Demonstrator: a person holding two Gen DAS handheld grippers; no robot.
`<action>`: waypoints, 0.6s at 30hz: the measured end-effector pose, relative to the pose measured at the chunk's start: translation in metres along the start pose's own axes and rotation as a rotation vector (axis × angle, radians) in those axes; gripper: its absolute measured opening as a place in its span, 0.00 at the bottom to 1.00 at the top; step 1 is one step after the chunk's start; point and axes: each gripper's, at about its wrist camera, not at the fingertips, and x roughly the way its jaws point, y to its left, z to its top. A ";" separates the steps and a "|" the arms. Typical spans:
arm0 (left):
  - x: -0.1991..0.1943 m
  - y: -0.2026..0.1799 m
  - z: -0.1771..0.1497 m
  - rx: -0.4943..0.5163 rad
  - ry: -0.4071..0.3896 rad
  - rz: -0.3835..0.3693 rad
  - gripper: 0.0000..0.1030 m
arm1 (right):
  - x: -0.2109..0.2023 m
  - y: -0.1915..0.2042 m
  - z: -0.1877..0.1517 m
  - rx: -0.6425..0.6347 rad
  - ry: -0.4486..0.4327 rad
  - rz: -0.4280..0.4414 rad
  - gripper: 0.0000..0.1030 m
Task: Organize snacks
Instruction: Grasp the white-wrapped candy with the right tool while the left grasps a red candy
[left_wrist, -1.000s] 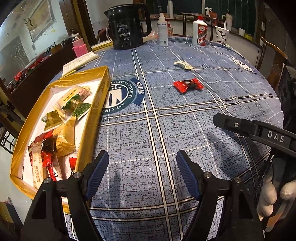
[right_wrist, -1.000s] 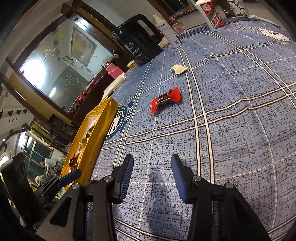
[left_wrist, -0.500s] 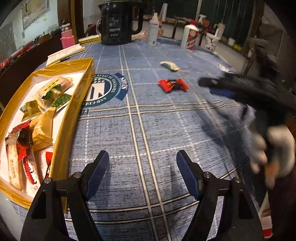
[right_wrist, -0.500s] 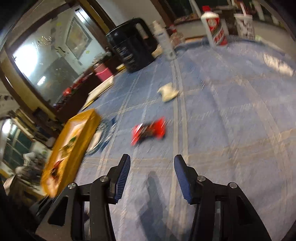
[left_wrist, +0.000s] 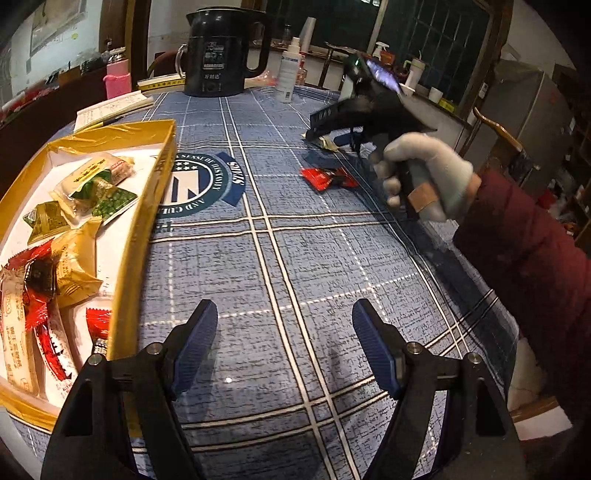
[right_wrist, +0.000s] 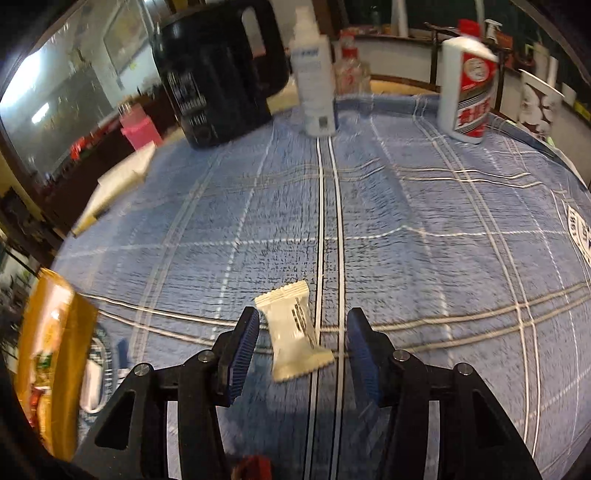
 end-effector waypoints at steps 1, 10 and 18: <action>-0.001 0.002 0.001 -0.004 -0.004 -0.007 0.73 | 0.000 0.003 0.000 -0.017 -0.013 -0.019 0.49; -0.006 -0.008 0.011 0.023 0.000 -0.020 0.73 | -0.037 -0.004 -0.026 0.010 -0.057 0.036 0.19; 0.002 -0.036 0.057 0.098 -0.043 -0.022 0.73 | -0.101 -0.022 -0.096 0.090 -0.108 0.237 0.19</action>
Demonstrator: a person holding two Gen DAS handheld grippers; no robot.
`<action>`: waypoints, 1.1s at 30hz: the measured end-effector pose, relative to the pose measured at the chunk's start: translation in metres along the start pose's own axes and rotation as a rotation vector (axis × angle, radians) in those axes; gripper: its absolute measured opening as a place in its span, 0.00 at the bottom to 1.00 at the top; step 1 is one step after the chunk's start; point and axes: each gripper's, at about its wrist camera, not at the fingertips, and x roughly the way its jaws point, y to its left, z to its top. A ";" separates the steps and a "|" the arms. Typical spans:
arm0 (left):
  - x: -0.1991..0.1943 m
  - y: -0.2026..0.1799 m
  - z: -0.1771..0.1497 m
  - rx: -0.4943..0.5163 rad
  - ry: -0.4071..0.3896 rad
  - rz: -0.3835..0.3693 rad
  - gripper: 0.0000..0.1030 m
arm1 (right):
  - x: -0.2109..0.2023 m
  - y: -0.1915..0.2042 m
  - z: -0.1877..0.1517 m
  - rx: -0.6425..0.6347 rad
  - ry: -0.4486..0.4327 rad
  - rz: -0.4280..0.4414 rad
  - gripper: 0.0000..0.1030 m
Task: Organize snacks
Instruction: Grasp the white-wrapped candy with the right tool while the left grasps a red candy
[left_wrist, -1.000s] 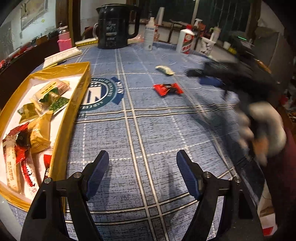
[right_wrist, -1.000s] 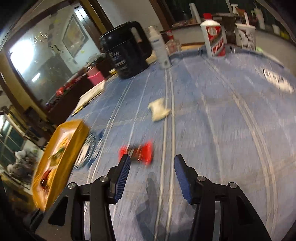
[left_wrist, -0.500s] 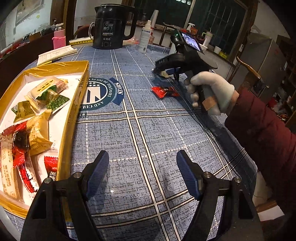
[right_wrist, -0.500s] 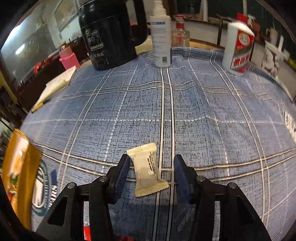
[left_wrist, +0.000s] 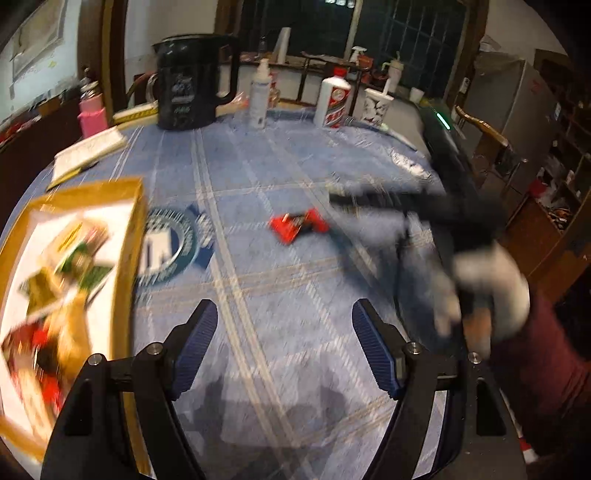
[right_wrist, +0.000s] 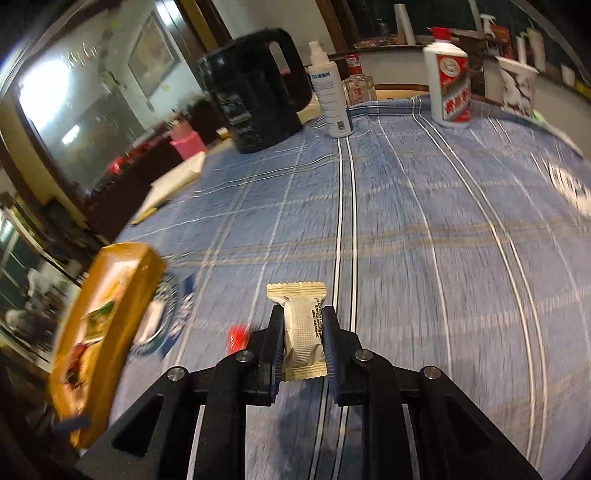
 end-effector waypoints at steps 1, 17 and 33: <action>0.007 -0.002 0.009 0.013 -0.011 -0.004 0.73 | -0.006 -0.004 -0.009 0.015 -0.011 0.012 0.19; 0.166 -0.018 0.066 0.237 0.167 0.074 0.73 | -0.015 -0.045 -0.034 0.094 -0.092 0.074 0.22; 0.165 -0.041 0.070 0.280 0.151 0.073 0.29 | -0.011 -0.054 -0.034 0.146 -0.069 0.110 0.23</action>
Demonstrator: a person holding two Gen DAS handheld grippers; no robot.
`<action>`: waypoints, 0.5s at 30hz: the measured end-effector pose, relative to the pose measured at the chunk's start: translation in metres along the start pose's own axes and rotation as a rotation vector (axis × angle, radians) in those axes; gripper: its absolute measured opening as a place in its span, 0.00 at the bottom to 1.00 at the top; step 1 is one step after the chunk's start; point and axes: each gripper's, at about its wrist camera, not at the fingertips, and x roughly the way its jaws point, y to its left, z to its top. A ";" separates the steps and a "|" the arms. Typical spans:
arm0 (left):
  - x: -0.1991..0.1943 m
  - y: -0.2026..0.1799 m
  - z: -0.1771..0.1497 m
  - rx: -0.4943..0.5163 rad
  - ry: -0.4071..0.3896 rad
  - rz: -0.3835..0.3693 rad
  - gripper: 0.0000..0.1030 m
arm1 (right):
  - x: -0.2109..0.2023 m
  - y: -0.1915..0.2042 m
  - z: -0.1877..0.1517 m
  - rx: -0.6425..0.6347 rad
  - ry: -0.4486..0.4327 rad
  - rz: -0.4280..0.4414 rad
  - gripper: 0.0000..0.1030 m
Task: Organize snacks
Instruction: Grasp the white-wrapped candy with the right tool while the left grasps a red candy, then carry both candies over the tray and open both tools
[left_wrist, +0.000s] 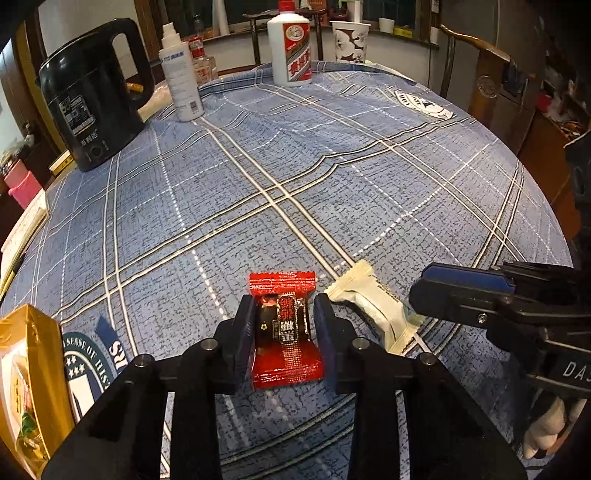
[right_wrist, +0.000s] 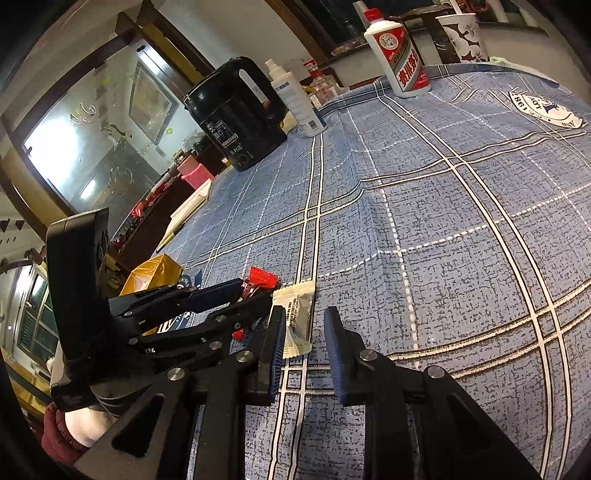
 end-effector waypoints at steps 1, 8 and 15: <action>0.000 0.001 0.000 -0.008 -0.001 -0.006 0.29 | 0.001 -0.001 0.000 0.005 0.002 0.001 0.23; -0.010 0.005 -0.014 -0.064 -0.006 -0.049 0.24 | 0.000 -0.007 0.001 0.038 0.003 0.036 0.37; -0.067 0.024 -0.058 -0.204 -0.118 -0.071 0.23 | -0.001 -0.002 0.001 0.018 0.010 0.048 0.41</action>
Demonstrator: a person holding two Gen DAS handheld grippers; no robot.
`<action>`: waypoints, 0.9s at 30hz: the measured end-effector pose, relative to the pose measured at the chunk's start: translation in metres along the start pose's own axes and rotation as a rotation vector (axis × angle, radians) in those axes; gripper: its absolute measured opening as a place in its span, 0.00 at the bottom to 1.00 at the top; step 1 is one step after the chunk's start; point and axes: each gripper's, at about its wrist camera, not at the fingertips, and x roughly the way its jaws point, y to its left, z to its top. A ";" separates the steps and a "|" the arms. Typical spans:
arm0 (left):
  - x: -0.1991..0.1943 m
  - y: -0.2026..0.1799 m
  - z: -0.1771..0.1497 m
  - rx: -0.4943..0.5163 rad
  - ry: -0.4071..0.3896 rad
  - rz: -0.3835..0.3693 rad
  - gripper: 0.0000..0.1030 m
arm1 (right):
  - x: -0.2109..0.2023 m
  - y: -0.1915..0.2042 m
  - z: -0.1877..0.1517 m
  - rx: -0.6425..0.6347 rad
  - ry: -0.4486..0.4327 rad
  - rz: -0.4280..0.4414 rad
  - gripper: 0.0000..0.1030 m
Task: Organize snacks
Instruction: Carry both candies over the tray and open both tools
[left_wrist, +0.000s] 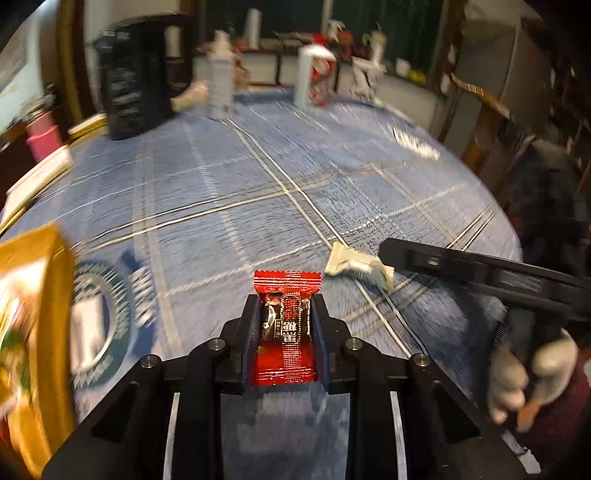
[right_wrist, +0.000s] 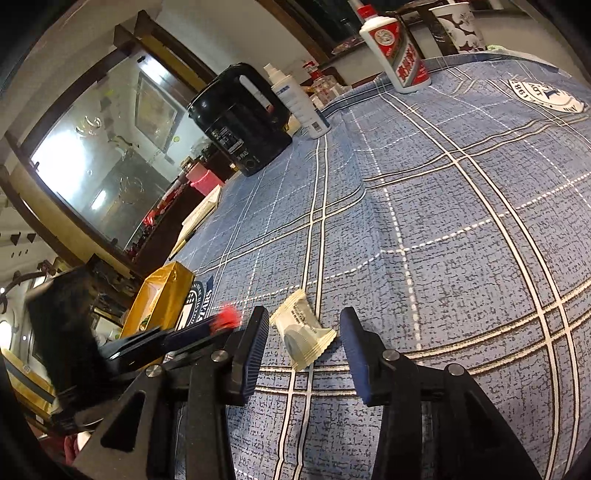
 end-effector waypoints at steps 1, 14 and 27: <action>-0.012 0.003 -0.007 -0.017 -0.023 0.003 0.23 | 0.002 0.005 0.000 -0.021 0.010 -0.020 0.41; -0.131 0.076 -0.081 -0.278 -0.212 -0.025 0.24 | 0.047 0.071 0.009 -0.388 0.092 -0.309 0.59; -0.158 0.110 -0.105 -0.363 -0.275 -0.018 0.24 | 0.055 0.088 -0.022 -0.491 0.144 -0.341 0.32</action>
